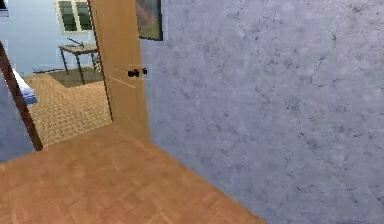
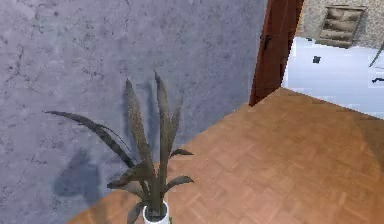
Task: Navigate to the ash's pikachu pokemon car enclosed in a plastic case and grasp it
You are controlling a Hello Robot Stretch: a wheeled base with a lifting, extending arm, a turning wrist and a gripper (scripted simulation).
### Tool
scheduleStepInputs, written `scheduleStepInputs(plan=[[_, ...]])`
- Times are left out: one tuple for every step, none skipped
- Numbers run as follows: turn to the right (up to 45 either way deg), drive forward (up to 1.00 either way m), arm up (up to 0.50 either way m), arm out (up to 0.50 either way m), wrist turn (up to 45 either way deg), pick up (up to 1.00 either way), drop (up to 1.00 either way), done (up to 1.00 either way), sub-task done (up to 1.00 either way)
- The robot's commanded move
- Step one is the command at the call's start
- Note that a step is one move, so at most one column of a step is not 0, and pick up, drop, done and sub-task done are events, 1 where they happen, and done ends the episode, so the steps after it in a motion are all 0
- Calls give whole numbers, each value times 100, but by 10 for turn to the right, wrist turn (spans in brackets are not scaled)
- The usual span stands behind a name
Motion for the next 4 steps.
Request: scheduleStepInputs(plan=[[-330, 0, 0, 0, 0, 0, 0, 0, 0], [0, 100, 0, 0, 0, 0, 0, 0, 0], [0, 100, 0, 0, 0, 0, 0, 0, 0], [0, 100, 0, 0, 0, 0, 0, 0, 0]])
